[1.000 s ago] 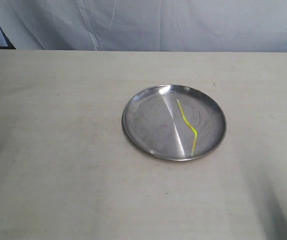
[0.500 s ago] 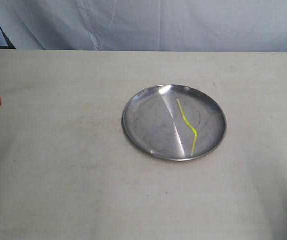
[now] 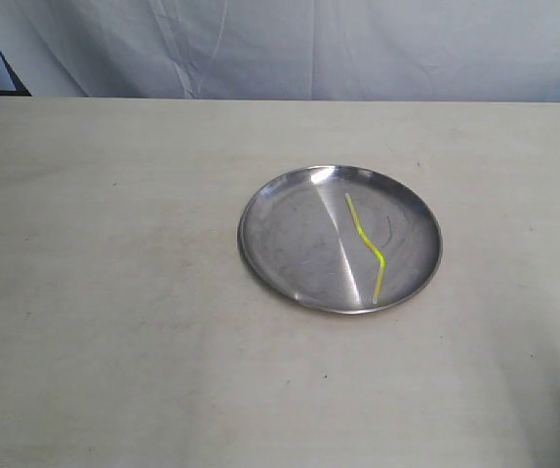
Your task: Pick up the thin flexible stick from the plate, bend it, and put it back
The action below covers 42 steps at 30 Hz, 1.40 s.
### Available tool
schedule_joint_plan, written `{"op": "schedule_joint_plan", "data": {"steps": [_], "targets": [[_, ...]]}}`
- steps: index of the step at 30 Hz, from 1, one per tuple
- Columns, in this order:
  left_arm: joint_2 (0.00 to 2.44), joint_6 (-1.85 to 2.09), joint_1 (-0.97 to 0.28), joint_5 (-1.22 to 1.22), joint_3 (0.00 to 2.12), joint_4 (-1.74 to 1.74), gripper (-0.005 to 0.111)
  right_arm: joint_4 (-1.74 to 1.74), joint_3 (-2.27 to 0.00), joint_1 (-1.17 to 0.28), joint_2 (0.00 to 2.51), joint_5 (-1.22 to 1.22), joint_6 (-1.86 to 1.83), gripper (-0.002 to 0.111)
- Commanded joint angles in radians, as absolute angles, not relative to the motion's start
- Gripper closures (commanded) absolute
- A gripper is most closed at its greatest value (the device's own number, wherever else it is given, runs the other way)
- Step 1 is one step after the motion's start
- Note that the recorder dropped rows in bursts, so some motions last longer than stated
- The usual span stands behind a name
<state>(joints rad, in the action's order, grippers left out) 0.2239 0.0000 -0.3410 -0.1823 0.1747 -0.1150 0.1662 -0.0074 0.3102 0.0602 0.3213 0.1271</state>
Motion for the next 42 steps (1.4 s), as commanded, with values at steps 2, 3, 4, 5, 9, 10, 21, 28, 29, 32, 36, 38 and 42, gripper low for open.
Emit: {"op": "schedule_joint_plan", "data": {"steps": [2, 3, 4, 5, 9, 10, 21, 28, 29, 32, 36, 38, 42], "targets": [[0.147, 0.091, -0.276, -0.183, 0.106, -0.050, 0.107, 0.166, 0.000, 0.316, 0.056, 0.321, 0.126, 0.109], [0.140, 0.091, -0.274, -0.183, 0.097, -0.048, 0.107, 0.166, 0.000, 0.316, 0.056, 0.321, 0.126, 0.109], [0.131, 0.088, -0.271, -0.183, 0.086, -0.040, 0.107, 0.166, 0.000, 0.316, 0.056, 0.321, 0.126, 0.109], [0.124, 0.086, -0.271, -0.183, 0.074, -0.031, 0.107, 0.166, 0.000, 0.316, 0.056, 0.321, 0.126, 0.109], [0.087, 0.077, -0.271, -0.183, 0.027, 0.000, 0.107, 0.166, 0.000, 0.316, 0.056, 0.321, 0.126, 0.109], [0.078, 0.063, -0.271, -0.183, 0.014, 0.000, 0.107, 0.166, 0.000, 0.316, 0.056, 0.321, 0.126, 0.109], [0.000, 0.026, -0.271, -0.229, 0.000, 0.000, 0.107, 0.166, 0.000, 0.316, 0.056, 0.321, 0.128, 0.109], [0.000, 0.026, -0.271, -0.220, 0.000, 0.000, 0.107, 0.166, 0.000, 0.316, 0.056, 0.321, 0.128, 0.109], [0.000, 0.026, -0.271, -0.220, 0.000, 0.000, 0.107, 0.166, 0.000, 0.316, 0.056, 0.321, 0.128, 0.109], [0.000, 0.026, -0.271, -0.216, 0.000, 0.000, 0.107, 0.166, 0.000, 0.316, 0.056, 0.321, 0.128, 0.109], [0.000, 0.026, -0.271, -0.216, 0.000, 0.000, 0.107, 0.166, 0.000, 0.316, 0.056, 0.313, 0.128, 0.109], [0.000, 0.026, -0.271, -0.216, 0.000, 0.000, 0.107, 0.166, 0.000, 0.316, 0.056, 0.313, 0.128, 0.109], [0.000, 0.026, -0.271, -0.216, 0.000, 0.000, 0.107, 0.166, 0.000, 0.316, 0.056, 0.313, 0.128, 0.109]]}}
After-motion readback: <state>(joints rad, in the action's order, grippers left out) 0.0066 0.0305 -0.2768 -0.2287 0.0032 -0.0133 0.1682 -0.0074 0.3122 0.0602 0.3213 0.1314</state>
